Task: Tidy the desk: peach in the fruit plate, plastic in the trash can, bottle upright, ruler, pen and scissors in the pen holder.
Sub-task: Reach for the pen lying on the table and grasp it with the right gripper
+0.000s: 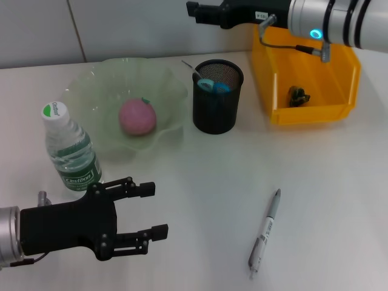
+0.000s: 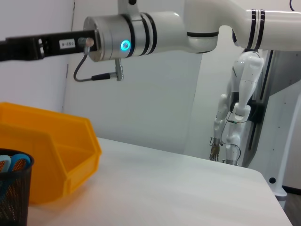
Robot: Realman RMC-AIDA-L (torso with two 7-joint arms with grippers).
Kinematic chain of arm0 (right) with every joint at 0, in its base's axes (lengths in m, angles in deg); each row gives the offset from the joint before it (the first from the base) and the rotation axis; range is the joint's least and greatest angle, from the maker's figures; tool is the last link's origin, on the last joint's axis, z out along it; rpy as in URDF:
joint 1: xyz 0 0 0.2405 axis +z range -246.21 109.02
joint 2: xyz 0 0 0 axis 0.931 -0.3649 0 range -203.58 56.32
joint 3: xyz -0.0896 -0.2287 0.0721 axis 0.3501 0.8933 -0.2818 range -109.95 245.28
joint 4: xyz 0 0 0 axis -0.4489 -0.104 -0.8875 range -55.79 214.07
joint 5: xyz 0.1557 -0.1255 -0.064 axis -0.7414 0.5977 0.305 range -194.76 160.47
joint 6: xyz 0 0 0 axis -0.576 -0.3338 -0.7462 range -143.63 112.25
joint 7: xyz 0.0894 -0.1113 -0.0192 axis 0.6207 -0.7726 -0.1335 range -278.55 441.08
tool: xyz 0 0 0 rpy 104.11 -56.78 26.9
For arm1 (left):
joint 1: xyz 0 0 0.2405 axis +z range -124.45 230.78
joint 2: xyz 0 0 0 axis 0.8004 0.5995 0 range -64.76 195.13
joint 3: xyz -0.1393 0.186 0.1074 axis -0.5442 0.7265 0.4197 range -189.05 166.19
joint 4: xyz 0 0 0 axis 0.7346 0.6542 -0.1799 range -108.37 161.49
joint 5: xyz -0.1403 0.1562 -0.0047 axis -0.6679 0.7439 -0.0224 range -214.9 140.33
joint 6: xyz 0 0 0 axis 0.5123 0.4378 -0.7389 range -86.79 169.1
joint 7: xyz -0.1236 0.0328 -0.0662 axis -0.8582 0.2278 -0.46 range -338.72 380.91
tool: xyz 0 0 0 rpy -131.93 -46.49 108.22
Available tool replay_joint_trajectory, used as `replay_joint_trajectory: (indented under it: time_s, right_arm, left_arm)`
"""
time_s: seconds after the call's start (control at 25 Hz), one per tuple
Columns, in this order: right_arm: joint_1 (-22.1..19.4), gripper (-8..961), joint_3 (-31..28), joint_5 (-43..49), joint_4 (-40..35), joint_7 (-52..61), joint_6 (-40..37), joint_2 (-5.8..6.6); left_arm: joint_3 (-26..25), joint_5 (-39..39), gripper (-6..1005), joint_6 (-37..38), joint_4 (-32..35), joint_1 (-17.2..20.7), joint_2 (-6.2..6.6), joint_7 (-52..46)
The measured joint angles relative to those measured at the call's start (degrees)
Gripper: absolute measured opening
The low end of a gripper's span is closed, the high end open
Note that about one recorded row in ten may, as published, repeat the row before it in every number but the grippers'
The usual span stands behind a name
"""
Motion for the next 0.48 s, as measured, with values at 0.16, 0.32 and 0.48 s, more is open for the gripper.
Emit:
replay_joint_trajectory:
  time_s: [0.16, 0.32, 0.48]
  right_arm:
    - [-4.2, 741, -0.5, -5.1, -5.3, 0.1, -5.4, 0.15]
    - [-7.1, 741, -1.1, -6.7, -9.2, 0.7, -10.0, 0.19]
    - [-9.2, 741, -4.5, -6.5, -12.2, 3.2, -19.9, 0.5]
  left_arm:
    - [0.0, -0.2, 791, 0.2, 0.1, 0.2, 0.0, -0.2]
    - [0.0, -0.3, 791, 0.2, 0.2, 0.3, 0.07, -0.3]
    - [-0.4, -0.3, 791, 0.2, 0.1, 0.1, 0.0, -0.4]
